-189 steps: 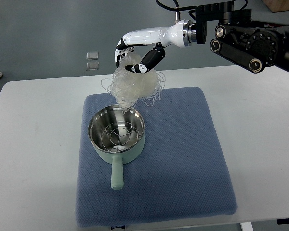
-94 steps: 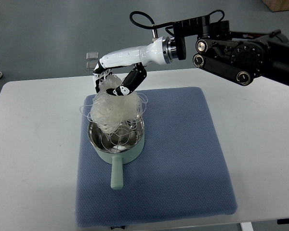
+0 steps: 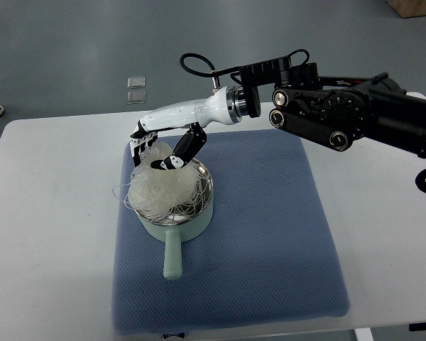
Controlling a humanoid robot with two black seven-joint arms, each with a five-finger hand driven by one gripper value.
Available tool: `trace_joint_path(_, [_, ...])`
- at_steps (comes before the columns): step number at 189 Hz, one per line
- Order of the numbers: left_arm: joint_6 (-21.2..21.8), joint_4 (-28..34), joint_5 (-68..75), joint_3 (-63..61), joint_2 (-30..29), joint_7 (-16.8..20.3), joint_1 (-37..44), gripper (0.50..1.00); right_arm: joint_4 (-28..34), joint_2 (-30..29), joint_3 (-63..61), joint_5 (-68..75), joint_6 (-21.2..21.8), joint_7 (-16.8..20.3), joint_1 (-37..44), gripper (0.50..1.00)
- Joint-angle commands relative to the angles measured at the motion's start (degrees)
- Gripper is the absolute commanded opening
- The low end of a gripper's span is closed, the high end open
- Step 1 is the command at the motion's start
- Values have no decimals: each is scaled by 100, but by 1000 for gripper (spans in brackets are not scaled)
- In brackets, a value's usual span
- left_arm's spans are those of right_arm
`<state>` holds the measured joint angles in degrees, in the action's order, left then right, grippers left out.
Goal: Put vermicelli into pot with right hand
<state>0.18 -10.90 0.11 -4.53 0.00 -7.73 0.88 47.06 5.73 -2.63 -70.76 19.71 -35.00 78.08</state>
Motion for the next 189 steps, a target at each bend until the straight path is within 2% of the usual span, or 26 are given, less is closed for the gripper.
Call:
trace_joint_path(1, [0,0,7,-4,0,0,0,1000,-47,-2,-27,18,-2,0,-56,860])
trace_joint_path(12, [0,0,-2,-4,0,0,0,1000,-100,7,-36,18,-2,0,-65,870])
trace_joint_path(17, [0,0,-2,-4,0,0,0,1000,-135,7,-44,27,-2,0,-65,895])
trace_joint_path(76, [0,0,7,-4,0,0,0,1000,-170,95,-106,141,165,0,-56,895])
trace_joint_path(113, [0,0,-2,-4,0,0,0,1000,-601,139,-97,1504,490,2,-381,897])
trace_joint_path(163, [0,0,-2,-4,0,0,0,1000,-759,648,-106,4807,490,1048,-952,913])
trace_joint_path(189, [0,0,7,5,0,0,0,1000,-768,780,-106,6127,402,1338,-1304,913])
